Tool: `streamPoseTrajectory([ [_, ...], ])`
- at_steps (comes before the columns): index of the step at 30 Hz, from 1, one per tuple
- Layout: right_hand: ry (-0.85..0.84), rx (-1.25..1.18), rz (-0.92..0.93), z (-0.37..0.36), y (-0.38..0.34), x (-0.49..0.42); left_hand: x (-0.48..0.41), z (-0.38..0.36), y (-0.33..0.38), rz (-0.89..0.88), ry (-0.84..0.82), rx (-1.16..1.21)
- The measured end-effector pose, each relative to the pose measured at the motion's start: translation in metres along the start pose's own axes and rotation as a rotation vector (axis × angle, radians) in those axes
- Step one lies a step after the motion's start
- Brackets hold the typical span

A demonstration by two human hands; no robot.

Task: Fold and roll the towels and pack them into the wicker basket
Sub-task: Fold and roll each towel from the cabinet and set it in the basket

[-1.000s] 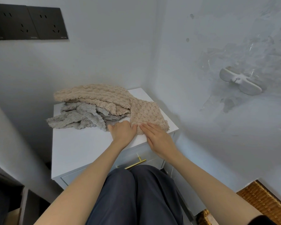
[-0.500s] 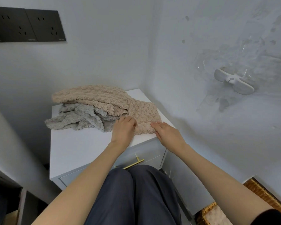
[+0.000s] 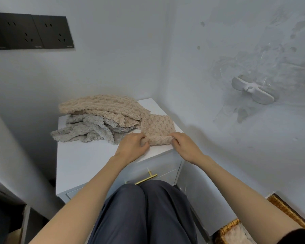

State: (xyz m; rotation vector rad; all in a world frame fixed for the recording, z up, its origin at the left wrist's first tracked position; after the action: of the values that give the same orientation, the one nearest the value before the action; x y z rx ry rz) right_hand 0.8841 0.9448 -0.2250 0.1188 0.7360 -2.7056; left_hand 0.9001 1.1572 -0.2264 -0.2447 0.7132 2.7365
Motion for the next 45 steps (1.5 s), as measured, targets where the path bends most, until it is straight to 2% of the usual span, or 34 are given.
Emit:
streamPoseTrajectory([
  [6, 0.031, -0.121, -0.201, 0.008, 0.004, 0.003, 0.006, -0.001, -0.005, 0.169, -0.052, 0.225],
  [14, 0.172, -0.137, -0.320, 0.001, 0.007, 0.001, 0.004, -0.009, -0.003, 0.221, -0.050, 0.185],
  [18, 0.242, -0.001, -0.337, -0.005, 0.005, 0.001, 0.000, -0.012, -0.002, 0.291, -0.014, 0.141],
  [21, 0.304, 0.248, -0.346, -0.005, -0.003, 0.000, -0.001, -0.015, -0.001, 0.343, 0.013, 0.117],
  [23, 0.378, 0.378, -0.243, -0.002, -0.012, -0.001, -0.002, -0.016, 0.000, 0.359, 0.017, 0.107],
  [27, 0.314, 0.217, 0.226, -0.018, -0.042, 0.001, -0.004, -0.017, 0.000, 0.385, -0.008, 0.101],
  [29, 0.345, 0.268, 0.362, -0.033, -0.049, 0.006, -0.005, -0.017, 0.000, 0.396, -0.019, 0.101],
  [37, 0.315, 0.338, 0.385, -0.039, -0.028, 0.013, -0.007, -0.015, 0.003, 0.414, -0.026, 0.128],
  [41, 0.260, 0.357, 0.333, -0.025, -0.009, 0.019, -0.002, -0.013, 0.006, 0.391, 0.031, 0.104],
  [43, 0.206, 0.377, 0.294, -0.018, 0.001, 0.021, 0.000, -0.010, 0.006, 0.330, 0.106, 0.128],
  [45, 0.099, 0.401, 0.256, -0.015, 0.006, 0.020, 0.002, -0.006, 0.007, 0.147, 0.188, 0.145],
])
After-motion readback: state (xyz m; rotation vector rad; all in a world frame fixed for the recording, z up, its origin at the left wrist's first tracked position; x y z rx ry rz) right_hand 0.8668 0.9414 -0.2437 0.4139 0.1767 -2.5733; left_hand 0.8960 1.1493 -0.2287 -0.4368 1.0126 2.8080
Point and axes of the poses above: each hand's wrist, its own x-axis away from the middle knuckle, its own z-axis out of the back of the hand, y = z × x, the point moved 2 cm from there along -x, towards the middle knuckle, and after that the axes turned 4 degrees about z, right-handed, at the moved point
